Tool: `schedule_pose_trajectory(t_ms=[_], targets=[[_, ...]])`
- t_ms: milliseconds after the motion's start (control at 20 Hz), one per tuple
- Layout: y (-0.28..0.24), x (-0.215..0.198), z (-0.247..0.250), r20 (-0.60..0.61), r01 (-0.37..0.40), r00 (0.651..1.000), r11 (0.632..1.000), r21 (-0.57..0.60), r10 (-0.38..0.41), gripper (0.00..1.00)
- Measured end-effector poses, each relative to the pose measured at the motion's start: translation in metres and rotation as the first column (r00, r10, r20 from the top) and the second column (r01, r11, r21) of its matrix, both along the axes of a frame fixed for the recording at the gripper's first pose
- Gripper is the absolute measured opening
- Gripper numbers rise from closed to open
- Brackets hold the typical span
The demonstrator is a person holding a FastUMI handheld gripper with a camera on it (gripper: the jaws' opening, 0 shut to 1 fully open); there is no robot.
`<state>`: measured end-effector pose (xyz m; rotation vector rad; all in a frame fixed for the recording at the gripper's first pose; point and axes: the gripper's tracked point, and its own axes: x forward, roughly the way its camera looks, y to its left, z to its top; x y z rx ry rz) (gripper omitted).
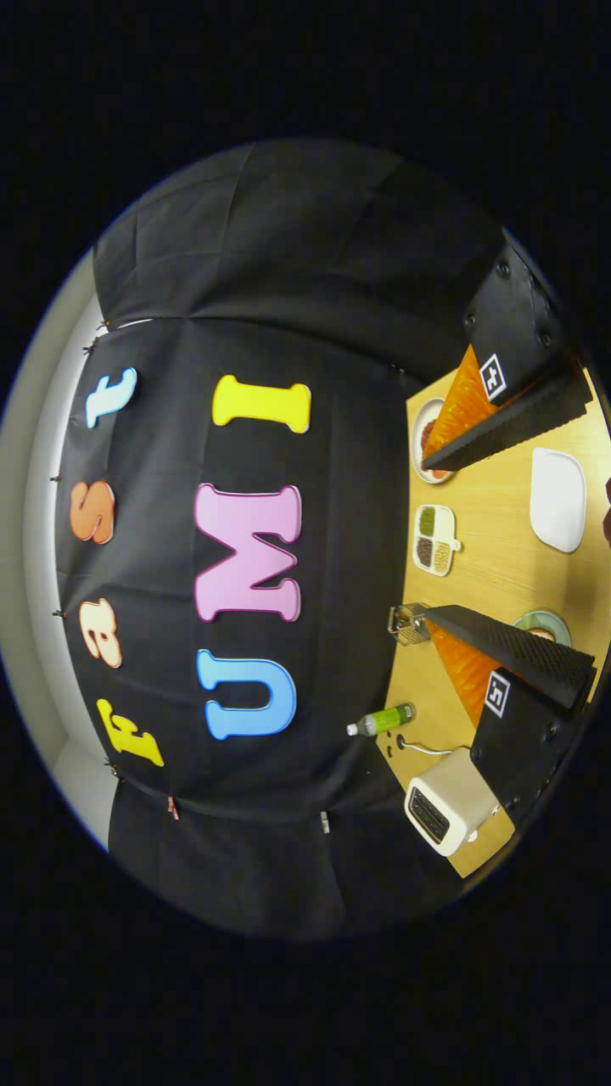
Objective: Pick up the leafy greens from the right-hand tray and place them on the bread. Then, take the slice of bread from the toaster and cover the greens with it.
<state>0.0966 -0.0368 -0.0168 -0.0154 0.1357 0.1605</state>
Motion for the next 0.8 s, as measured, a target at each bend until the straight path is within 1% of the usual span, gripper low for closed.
schedule_pose_trajectory(t_ms=[150, 300, 500, 550, 700, 800], targets=[[-0.025, -0.005, 0.038, 0.068, 0.015, 0.998, 1.000, 0.022, -0.017, 0.99], [-0.044, -0.021, 0.059, 0.098, 0.018, 0.995, 0.998, 0.061, -0.024, 0.99], [-0.067, -0.042, 0.051, 0.072, 0.019, 0.997, 0.998, 0.056, -0.023, 0.98], [-0.068, -0.049, 0.047, 0.057, 0.009, 0.998, 0.998, 0.055, -0.012, 0.98], [-0.071, -0.049, 0.046, 0.062, -0.008, 0.998, 0.999, 0.031, 0.006, 0.99], [-0.066, -0.049, 0.043, 0.062, -0.041, 0.997, 0.999, 0.014, 0.040, 0.99]])
